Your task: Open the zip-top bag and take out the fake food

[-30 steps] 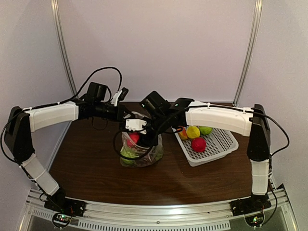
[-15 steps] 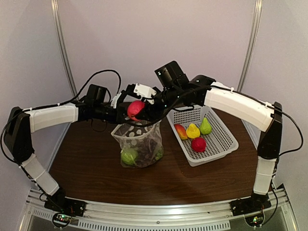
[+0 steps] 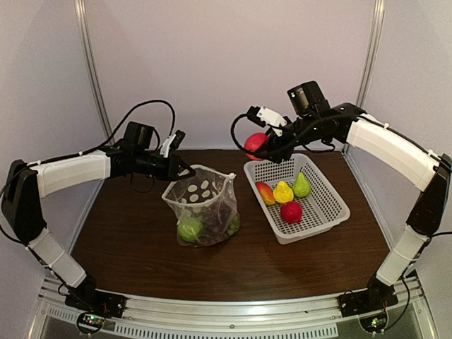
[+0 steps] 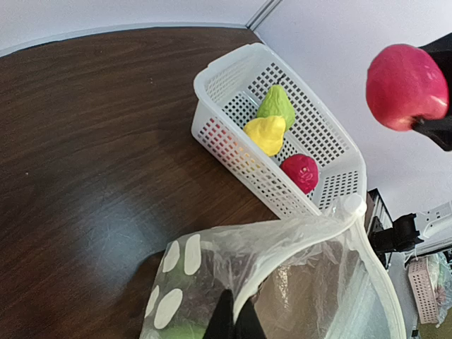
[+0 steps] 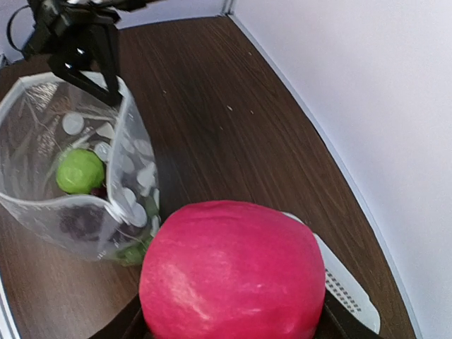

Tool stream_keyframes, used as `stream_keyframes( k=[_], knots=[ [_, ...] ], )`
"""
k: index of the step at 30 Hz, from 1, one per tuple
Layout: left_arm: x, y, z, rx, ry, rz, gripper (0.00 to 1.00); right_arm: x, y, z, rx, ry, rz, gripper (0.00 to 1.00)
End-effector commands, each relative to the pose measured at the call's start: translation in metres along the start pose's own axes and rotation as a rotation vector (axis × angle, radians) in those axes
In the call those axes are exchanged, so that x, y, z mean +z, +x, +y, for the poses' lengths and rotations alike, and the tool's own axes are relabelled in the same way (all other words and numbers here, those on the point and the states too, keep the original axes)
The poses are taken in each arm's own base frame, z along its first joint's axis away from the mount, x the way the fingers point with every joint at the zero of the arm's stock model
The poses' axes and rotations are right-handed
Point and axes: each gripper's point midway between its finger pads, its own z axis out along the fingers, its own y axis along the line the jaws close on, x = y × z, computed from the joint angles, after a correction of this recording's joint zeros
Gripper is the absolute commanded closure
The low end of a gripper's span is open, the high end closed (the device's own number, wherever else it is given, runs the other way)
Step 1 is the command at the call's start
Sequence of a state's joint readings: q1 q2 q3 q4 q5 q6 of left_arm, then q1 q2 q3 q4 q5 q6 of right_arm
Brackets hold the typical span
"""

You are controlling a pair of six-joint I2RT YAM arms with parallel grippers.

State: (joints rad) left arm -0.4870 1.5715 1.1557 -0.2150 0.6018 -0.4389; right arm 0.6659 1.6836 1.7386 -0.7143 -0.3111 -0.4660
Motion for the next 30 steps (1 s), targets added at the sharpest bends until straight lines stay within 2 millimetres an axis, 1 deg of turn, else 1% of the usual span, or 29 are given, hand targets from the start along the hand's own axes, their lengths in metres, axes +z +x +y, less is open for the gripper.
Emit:
stream_keyframes(
  k=[1, 4, 7, 10, 14, 17, 21, 25, 30],
  knots=[
    [-0.006, -0.013, -0.004, 0.018, -0.007, -0.018, 1.0, -0.013, 0.073, -0.031, 0.041, 0.086, 0.174, 0.53],
    [-0.004, -0.012, -0.002, 0.02, -0.014, 0.007, 1.0, -0.023, 0.116, -0.05, 0.109, 0.132, 0.248, 0.53],
    [-0.003, -0.012, 0.0, 0.016, -0.019, 0.018, 1.0, -0.028, 0.157, -0.057, 0.178, 0.139, 0.326, 0.53],
    [-0.002, -0.013, 0.001, 0.012, -0.023, 0.017, 1.0, -0.026, 0.191, -0.054, 0.193, 0.125, 0.423, 0.53],
    [0.0, -0.01, 0.003, 0.005, -0.028, 0.022, 1.0, -0.019, 0.225, -0.048, 0.195, 0.114, 0.544, 0.53],
    [0.0, -0.009, 0.003, -0.001, -0.026, 0.025, 1.0, -0.01, 0.245, -0.046, 0.203, 0.108, 0.61, 0.52],
    [-0.002, -0.008, 0.002, -0.006, -0.024, 0.024, 1.0, 0.004, 0.263, -0.049, 0.228, 0.104, 0.668, 0.51],
    [-0.007, -0.007, 0.0, 0.002, -0.029, 0.015, 1.0, 0.012, 0.269, -0.051, 0.271, 0.085, 0.698, 0.48],
    [-0.009, -0.004, 0.0, 0.001, -0.035, 0.016, 1.0, 0.021, 0.273, -0.049, 0.298, 0.064, 0.71, 0.44]
  ],
)
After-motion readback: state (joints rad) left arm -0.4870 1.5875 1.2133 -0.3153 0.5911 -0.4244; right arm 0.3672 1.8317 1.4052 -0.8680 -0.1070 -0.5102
